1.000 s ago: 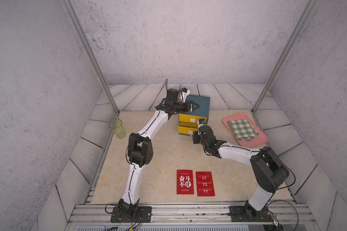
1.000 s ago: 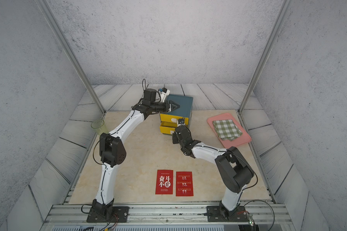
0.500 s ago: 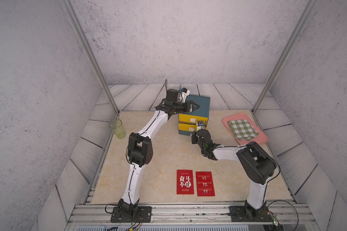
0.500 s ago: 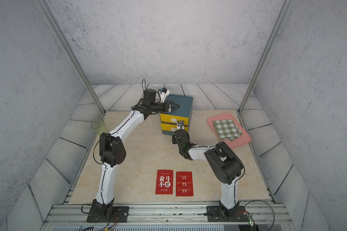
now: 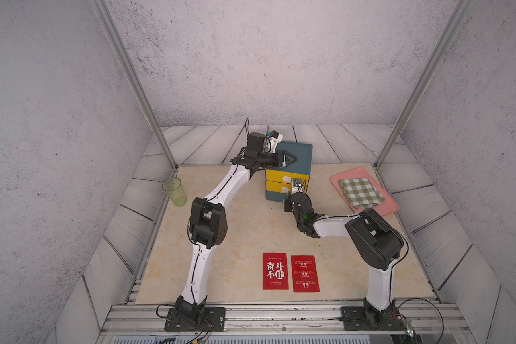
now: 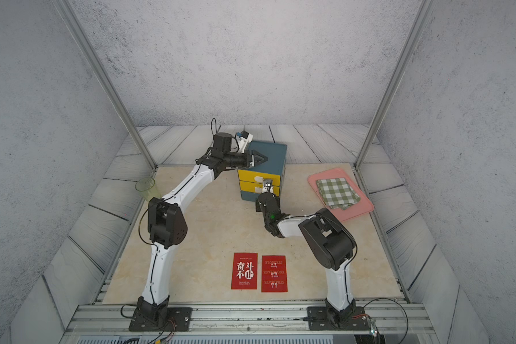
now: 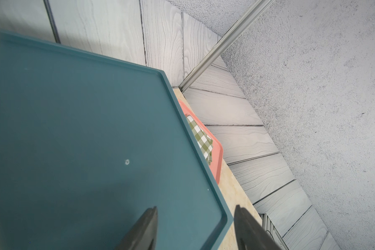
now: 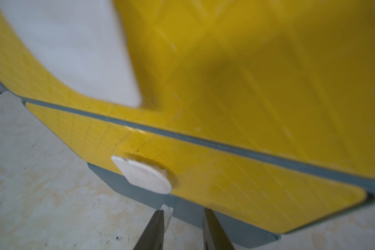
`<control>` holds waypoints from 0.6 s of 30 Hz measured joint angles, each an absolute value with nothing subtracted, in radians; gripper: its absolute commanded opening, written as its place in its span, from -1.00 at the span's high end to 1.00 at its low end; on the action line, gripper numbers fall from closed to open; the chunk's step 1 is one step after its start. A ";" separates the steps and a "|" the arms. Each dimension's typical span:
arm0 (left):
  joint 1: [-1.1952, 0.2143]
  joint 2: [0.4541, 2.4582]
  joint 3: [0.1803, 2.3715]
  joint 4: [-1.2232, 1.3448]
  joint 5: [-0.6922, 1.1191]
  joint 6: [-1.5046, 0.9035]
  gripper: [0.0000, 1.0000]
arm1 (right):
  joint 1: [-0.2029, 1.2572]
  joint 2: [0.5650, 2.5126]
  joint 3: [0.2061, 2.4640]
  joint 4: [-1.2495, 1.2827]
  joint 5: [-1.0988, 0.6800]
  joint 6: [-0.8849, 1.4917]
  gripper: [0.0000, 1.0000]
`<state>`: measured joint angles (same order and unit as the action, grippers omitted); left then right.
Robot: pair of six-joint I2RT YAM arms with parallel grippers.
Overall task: Take the postcards out of the drawer
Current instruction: Close the drawer of the storage box.
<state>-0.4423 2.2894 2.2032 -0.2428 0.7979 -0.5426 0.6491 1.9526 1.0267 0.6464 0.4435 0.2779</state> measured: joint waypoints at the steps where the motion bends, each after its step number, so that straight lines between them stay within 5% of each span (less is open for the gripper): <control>1: -0.442 2.289 2.201 -0.239 0.798 -0.544 -0.26 | 0.649 1.953 1.027 0.645 0.442 0.280 0.47; 9: -0.442 2.280 2.187 -0.208 0.790 -0.579 -0.33 | 0.649 1.882 0.956 0.582 0.385 0.328 0.18; 18: -0.442 2.184 2.100 -0.190 0.719 -0.664 -0.39 | 0.651 1.541 0.886 0.348 0.311 0.371 0.01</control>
<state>-0.4423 2.1838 2.0998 -0.1902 0.7193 -0.6640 0.6514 1.5406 0.8864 0.3477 0.3115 0.3710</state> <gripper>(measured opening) 0.686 0.494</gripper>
